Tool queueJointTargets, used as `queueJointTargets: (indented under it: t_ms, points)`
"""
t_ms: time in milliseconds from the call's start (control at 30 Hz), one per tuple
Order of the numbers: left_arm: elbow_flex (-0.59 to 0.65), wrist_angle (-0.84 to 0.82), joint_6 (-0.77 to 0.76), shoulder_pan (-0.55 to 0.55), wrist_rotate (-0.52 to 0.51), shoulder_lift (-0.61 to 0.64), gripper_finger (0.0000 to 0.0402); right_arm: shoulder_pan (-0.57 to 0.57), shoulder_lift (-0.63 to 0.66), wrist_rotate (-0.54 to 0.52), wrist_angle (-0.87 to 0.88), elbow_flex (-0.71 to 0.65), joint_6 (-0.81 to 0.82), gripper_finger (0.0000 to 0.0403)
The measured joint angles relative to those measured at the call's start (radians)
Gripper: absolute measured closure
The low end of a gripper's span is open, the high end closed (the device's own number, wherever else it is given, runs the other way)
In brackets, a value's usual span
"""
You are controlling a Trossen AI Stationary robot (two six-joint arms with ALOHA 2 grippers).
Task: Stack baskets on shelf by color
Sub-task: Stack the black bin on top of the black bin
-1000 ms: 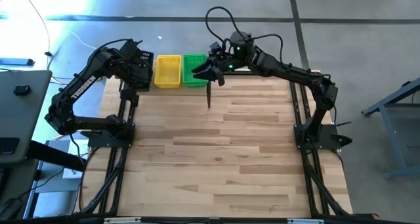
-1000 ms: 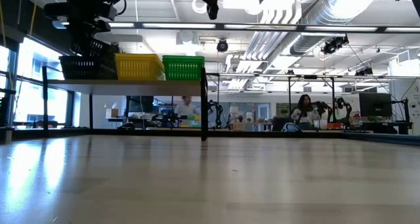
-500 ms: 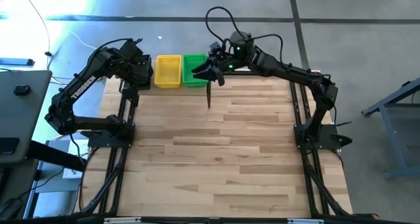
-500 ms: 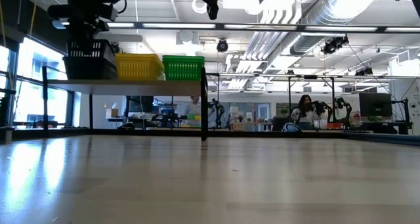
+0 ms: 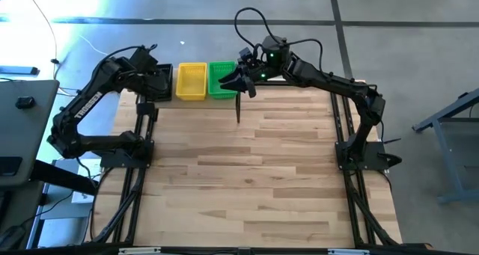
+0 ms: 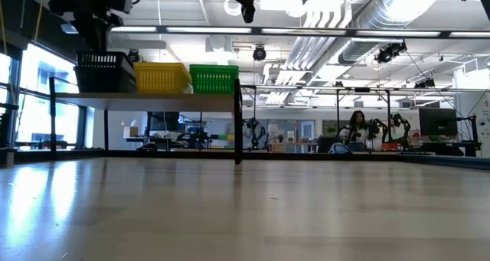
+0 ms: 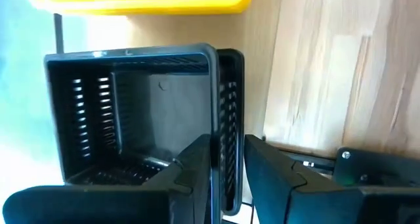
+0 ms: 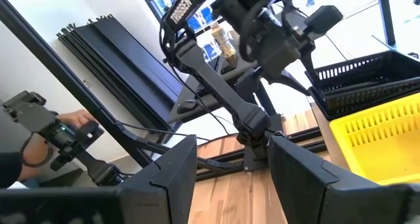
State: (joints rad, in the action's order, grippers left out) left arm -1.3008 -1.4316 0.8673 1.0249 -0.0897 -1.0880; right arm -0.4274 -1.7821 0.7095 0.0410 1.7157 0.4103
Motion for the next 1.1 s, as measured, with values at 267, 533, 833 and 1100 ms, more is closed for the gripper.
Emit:
queueJointTargets:
  t_ms: [267,533,833,1100]
  points:
    - [-0.07,0.0,-0.053,-0.021,0.01,0.057,0.0316,0.0,0.0,-0.002,0.0,0.0,0.0,0.0233]
    - [-0.088,0.02,-0.116,-0.021,-0.035,0.051,0.0316,0.0,0.0,-0.002,0.0,0.0,0.0,0.0233]
    - [-0.08,0.02,-0.19,-0.063,-0.119,0.011,0.0316,0.0,0.0,-0.002,0.0,0.0,0.0,0.0233]
    - [-0.08,0.013,-0.281,-0.097,-0.158,-0.057,0.0316,0.0,0.0,-0.002,0.0,0.0,0.0,0.0233]
